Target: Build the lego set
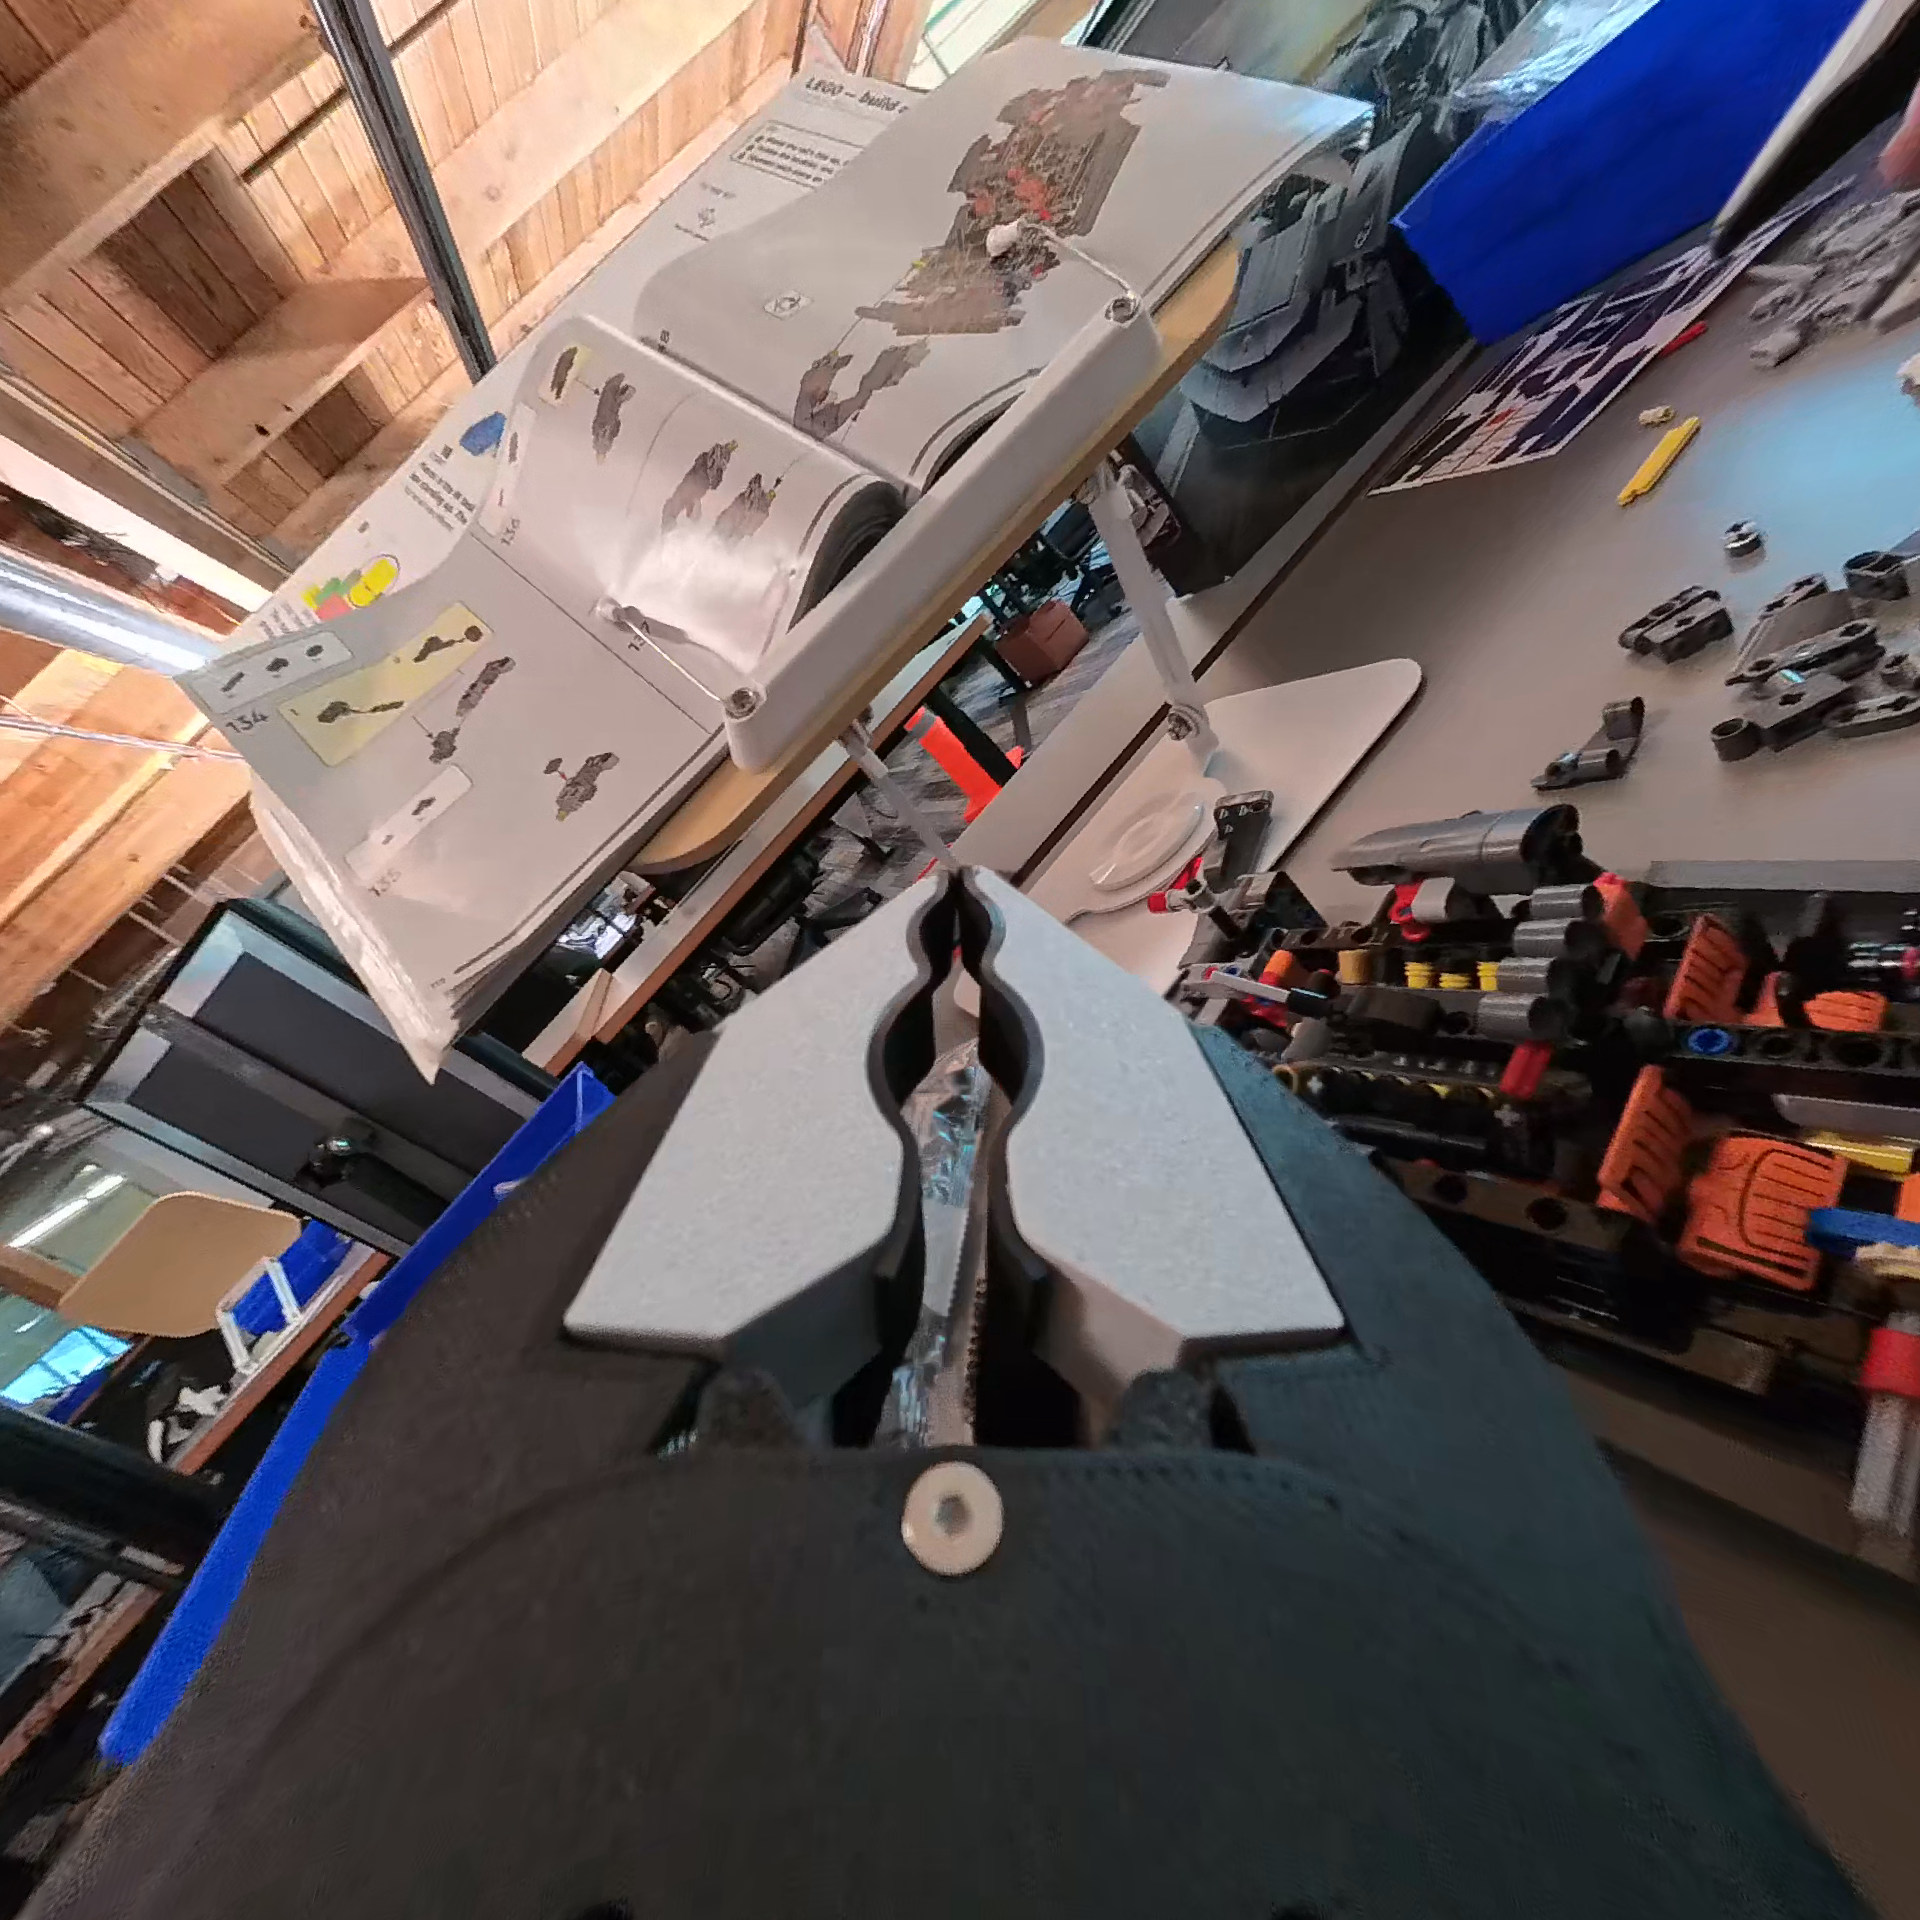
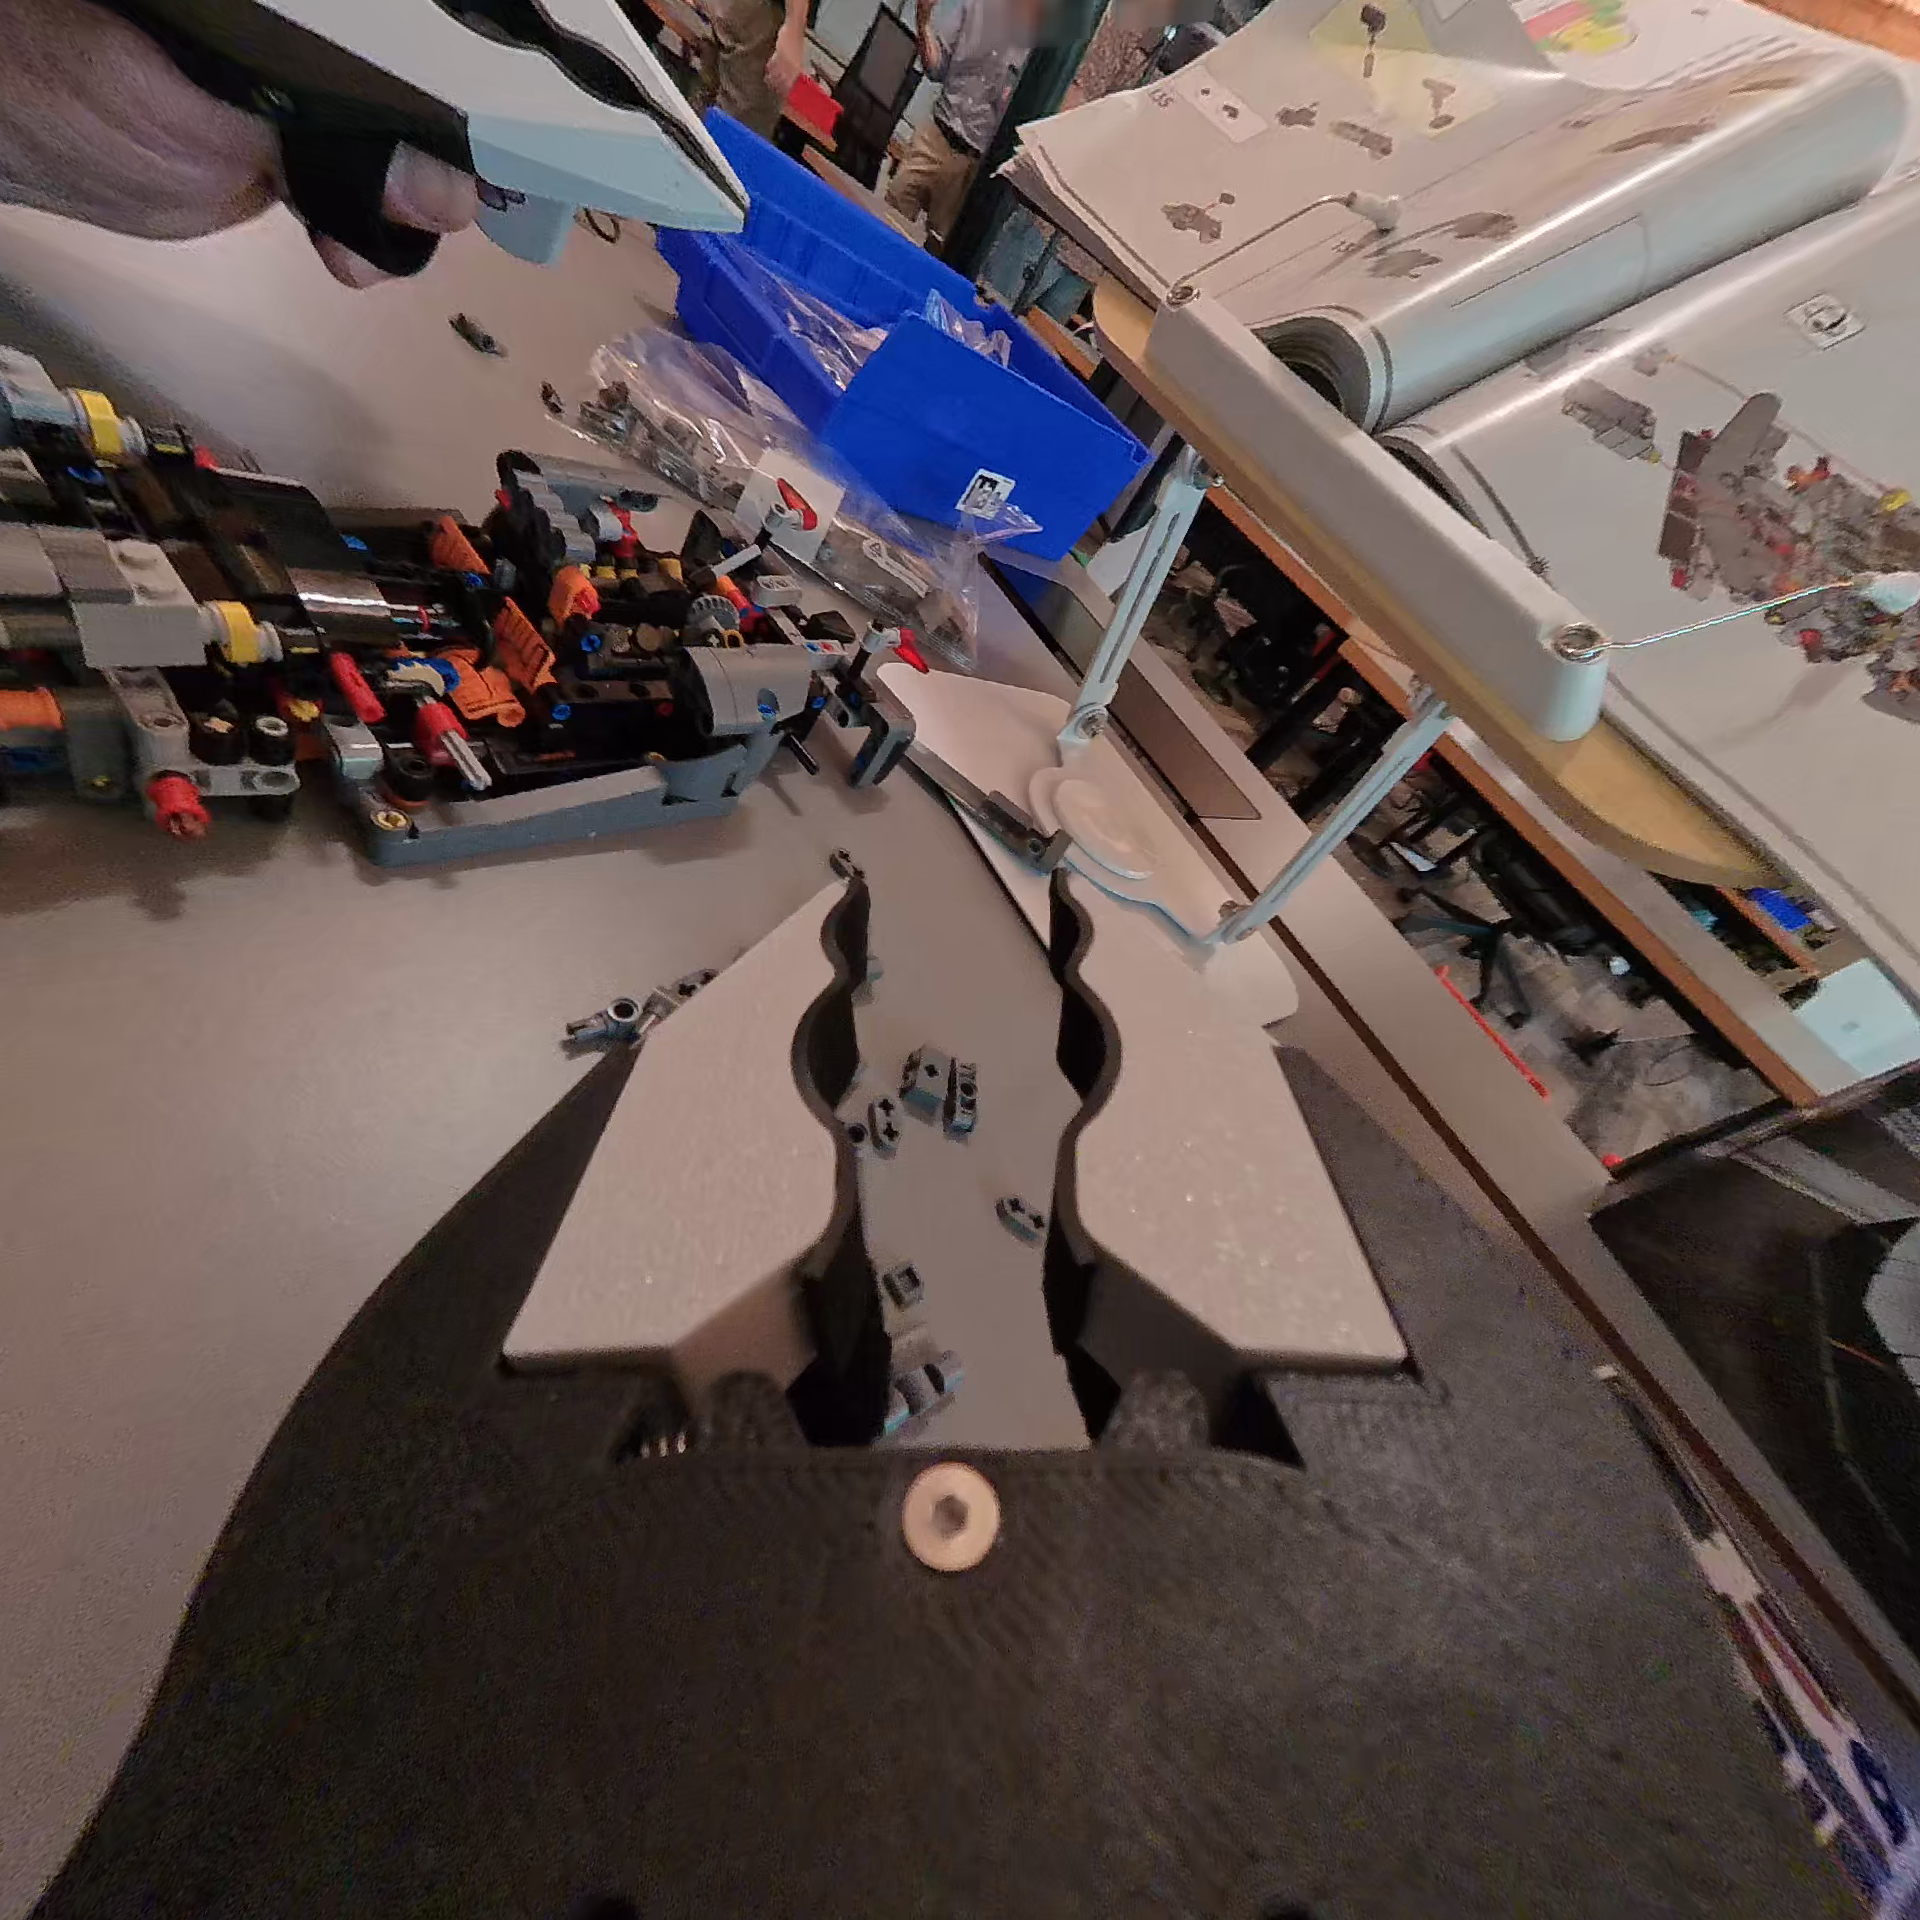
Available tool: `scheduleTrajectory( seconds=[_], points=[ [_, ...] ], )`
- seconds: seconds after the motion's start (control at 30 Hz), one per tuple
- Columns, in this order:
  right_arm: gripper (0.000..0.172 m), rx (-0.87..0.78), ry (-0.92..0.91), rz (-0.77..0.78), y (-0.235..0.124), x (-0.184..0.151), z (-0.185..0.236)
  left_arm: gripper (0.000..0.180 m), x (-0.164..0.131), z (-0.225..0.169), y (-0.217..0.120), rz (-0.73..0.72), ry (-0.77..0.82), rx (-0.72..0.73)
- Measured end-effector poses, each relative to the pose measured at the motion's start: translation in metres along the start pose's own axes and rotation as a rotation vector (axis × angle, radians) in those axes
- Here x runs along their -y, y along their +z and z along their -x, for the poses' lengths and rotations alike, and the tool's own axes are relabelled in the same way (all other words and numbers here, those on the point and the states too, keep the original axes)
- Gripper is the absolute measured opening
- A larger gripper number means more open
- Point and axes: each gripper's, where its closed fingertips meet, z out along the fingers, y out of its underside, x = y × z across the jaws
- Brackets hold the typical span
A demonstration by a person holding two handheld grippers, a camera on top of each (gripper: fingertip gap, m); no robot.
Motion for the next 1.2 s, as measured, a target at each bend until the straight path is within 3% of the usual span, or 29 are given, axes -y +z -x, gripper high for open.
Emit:
scheduleTrajectory(
  seconds=[0.3,0.47,0.63,0.83,0.97,1.1,1.2],
  points=[
    [0.033,-0.152,-0.054,-0.037,-0.019,0.024,-0.033,0.0,0.002,0.004,0.0,0.021,0.08,0.017],
    [0.042,-0.219,0.046,-0.037,-0.022,0.011,-0.05,0.001,0.044,0.006,0.013,-0.044,0.162,-0.02],
    [0.045,-0.189,0.189,-0.034,-0.024,-0.012,-0.06,0.02,0.094,-0.006,0.07,-0.026,0.138,-0.234],
    [0.048,-0.197,0.203,-0.012,-0.03,-0.019,-0.064,0.027,0.14,-0.005,0.143,-0.014,0.029,-0.298],
    [0.047,-0.201,0.163,-0.02,-0.029,-0.011,-0.061,0.03,0.143,-0.024,0.199,0.078,-0.098,-0.357],
    [0.046,-0.202,0.222,-0.035,-0.032,-0.008,-0.067,0.021,0.133,-0.041,0.232,0.185,-0.218,-0.392],
    [0.045,-0.226,0.216,-0.04,-0.036,-0.004,-0.072,0.01,0.12,-0.044,0.243,0.265,-0.163,-0.33]
  ],
)
